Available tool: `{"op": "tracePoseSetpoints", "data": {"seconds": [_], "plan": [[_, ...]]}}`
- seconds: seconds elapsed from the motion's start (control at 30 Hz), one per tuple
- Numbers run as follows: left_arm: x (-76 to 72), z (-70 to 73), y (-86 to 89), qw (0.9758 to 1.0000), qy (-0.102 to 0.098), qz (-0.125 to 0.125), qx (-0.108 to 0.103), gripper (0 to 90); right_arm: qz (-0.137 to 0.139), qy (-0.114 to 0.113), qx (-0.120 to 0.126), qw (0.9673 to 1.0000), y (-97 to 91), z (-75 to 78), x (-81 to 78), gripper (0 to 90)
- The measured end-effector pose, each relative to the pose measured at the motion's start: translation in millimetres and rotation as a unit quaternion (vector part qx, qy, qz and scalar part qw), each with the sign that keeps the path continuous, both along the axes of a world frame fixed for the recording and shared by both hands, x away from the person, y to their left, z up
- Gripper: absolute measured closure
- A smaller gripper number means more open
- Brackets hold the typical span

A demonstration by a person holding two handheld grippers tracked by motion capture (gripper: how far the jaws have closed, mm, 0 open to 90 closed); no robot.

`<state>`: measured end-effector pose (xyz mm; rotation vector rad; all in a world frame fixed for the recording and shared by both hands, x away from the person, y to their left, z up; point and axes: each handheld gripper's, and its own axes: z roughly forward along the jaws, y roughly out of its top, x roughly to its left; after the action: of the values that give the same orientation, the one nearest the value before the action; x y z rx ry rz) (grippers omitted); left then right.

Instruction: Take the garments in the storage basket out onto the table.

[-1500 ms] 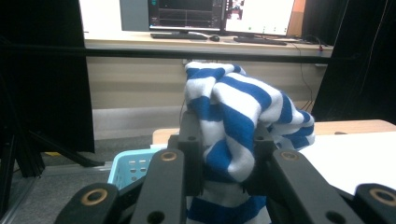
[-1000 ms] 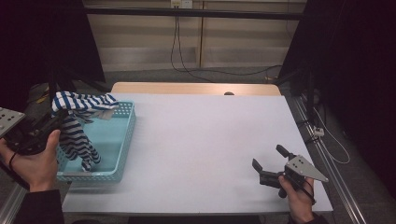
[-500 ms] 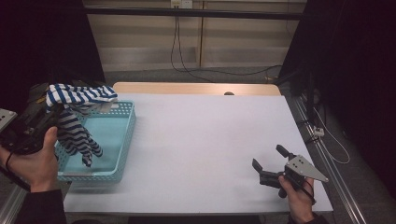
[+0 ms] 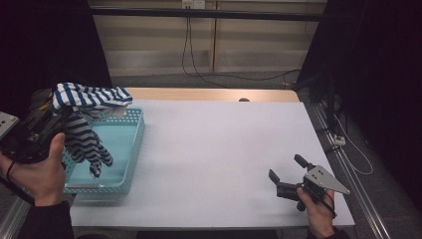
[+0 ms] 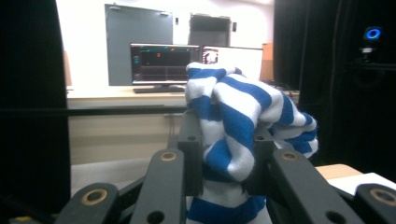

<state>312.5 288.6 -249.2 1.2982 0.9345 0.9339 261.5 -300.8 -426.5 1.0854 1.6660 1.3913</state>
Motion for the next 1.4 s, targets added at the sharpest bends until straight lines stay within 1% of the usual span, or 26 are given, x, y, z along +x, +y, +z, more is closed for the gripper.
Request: {"op": "tracePoseSetpoints", "data": {"seconds": [0.13,0.3,0.37,0.6,0.63,0.73,0.87,0.9,1.13,1.23,1.33,1.4], "plan": [[3.7,5.4,-9.8,0.9999,-0.005,-0.013,0.0,74.1,0.001,-0.001,-0.001,1.0,0.2,0.0,0.1,0.0],[9.4,10.5,-18.3,0.9996,-0.008,-0.025,-0.006,74.1,0.001,-0.001,0.0,1.0,-0.2,0.0,-0.1,0.0],[11.0,11.8,-23.6,0.9994,-0.006,-0.033,-0.003,74.1,0.001,-0.001,0.001,1.0,-0.2,0.0,0.0,0.0],[16.6,14.1,-45.2,0.998,-0.002,-0.063,-0.004,74.1,0.001,-0.001,0.001,1.0,0.0,0.1,-0.2,0.0],[17.5,14.5,-49.1,0.9976,-0.002,-0.069,-0.005,74.1,0.001,-0.001,0.0,1.0,-0.1,0.1,-0.2,0.0],[20.7,15.3,-57.8,0.9967,0.001,-0.082,0.002,74.1,0.002,-0.001,0.002,1.0,-0.4,0.1,-0.2,0.0],[26.3,14.7,-69.4,0.9956,0.004,-0.094,-0.006,74.0,0.003,-0.002,0.002,1.0,-0.5,0.1,-0.3,0.0],[27.5,14.5,-71.2,0.9954,0.004,-0.096,-0.002,74.1,0.003,-0.003,0.002,1.0,-0.5,0.2,-0.3,0.0],[35.5,13.7,-86.7,0.9931,0.007,-0.116,-0.008,74.0,0.003,-0.003,0.001,1.0,-0.8,0.4,-0.7,0.0],[40.0,13.8,-91.9,0.9918,0.01,-0.127,-0.008,74.1,0.003,-0.003,0.001,1.0,-0.6,0.3,-0.7,0.0],[44.4,12.4,-95.9,0.9901,0.013,-0.139,-0.017,74.1,0.003,-0.003,0.001,1.0,-0.8,0.3,-0.7,0.0],[46.8,10.8,-99.6,0.9896,0.016,-0.142,-0.017,74.1,0.003,-0.003,0.001,1.0,-0.8,0.2,-0.8,0.0]]}}
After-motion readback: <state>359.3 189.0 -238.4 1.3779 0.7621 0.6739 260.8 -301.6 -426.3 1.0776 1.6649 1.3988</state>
